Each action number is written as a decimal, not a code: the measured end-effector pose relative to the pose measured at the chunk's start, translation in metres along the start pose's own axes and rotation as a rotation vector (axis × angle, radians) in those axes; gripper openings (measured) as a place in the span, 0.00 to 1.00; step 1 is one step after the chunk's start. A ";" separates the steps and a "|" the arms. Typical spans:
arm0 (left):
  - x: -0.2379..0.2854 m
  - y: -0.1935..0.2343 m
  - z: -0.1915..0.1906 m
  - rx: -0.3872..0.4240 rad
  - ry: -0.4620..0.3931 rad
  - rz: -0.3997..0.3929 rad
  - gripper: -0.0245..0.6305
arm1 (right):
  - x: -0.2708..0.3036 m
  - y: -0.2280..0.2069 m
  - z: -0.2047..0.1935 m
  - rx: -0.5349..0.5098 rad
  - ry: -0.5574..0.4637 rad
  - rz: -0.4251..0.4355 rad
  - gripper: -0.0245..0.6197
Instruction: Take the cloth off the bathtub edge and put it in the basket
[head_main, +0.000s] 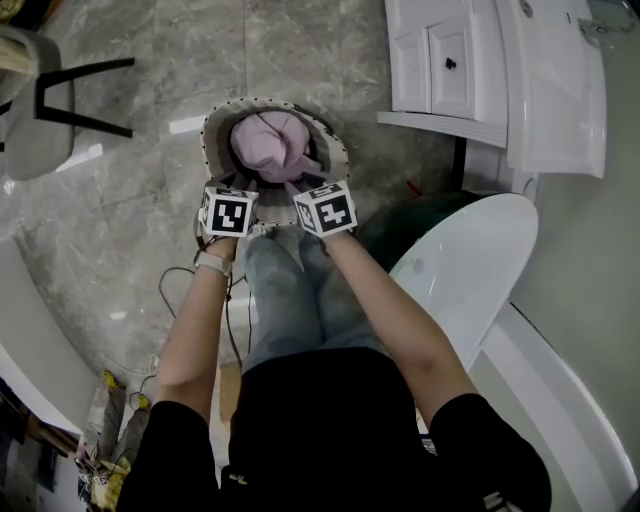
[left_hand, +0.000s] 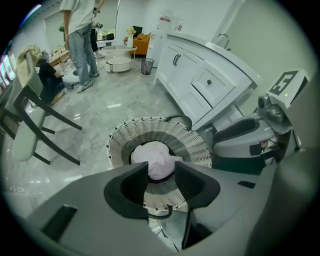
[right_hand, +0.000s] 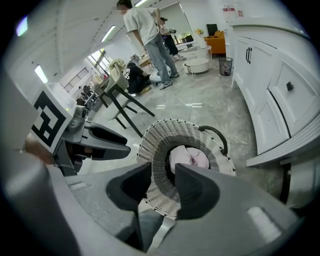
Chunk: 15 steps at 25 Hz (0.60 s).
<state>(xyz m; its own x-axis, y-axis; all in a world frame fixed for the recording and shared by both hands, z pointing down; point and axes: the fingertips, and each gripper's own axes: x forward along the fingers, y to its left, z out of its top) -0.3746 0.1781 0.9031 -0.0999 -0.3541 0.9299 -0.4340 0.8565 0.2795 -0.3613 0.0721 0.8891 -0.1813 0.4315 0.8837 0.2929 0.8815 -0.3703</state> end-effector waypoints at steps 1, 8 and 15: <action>-0.002 0.001 -0.001 0.000 -0.001 0.002 0.31 | -0.002 0.004 0.002 -0.005 -0.006 0.005 0.26; -0.031 -0.011 0.007 -0.008 -0.036 -0.022 0.33 | -0.022 0.023 0.013 -0.032 -0.042 0.014 0.26; -0.076 -0.029 0.019 0.031 -0.099 -0.020 0.32 | -0.058 0.050 0.031 -0.040 -0.130 0.022 0.25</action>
<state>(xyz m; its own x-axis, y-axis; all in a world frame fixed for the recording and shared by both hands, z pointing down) -0.3716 0.1734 0.8200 -0.1785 -0.4080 0.8954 -0.4640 0.8373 0.2891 -0.3650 0.0973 0.8102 -0.2943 0.4740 0.8299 0.3350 0.8644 -0.3749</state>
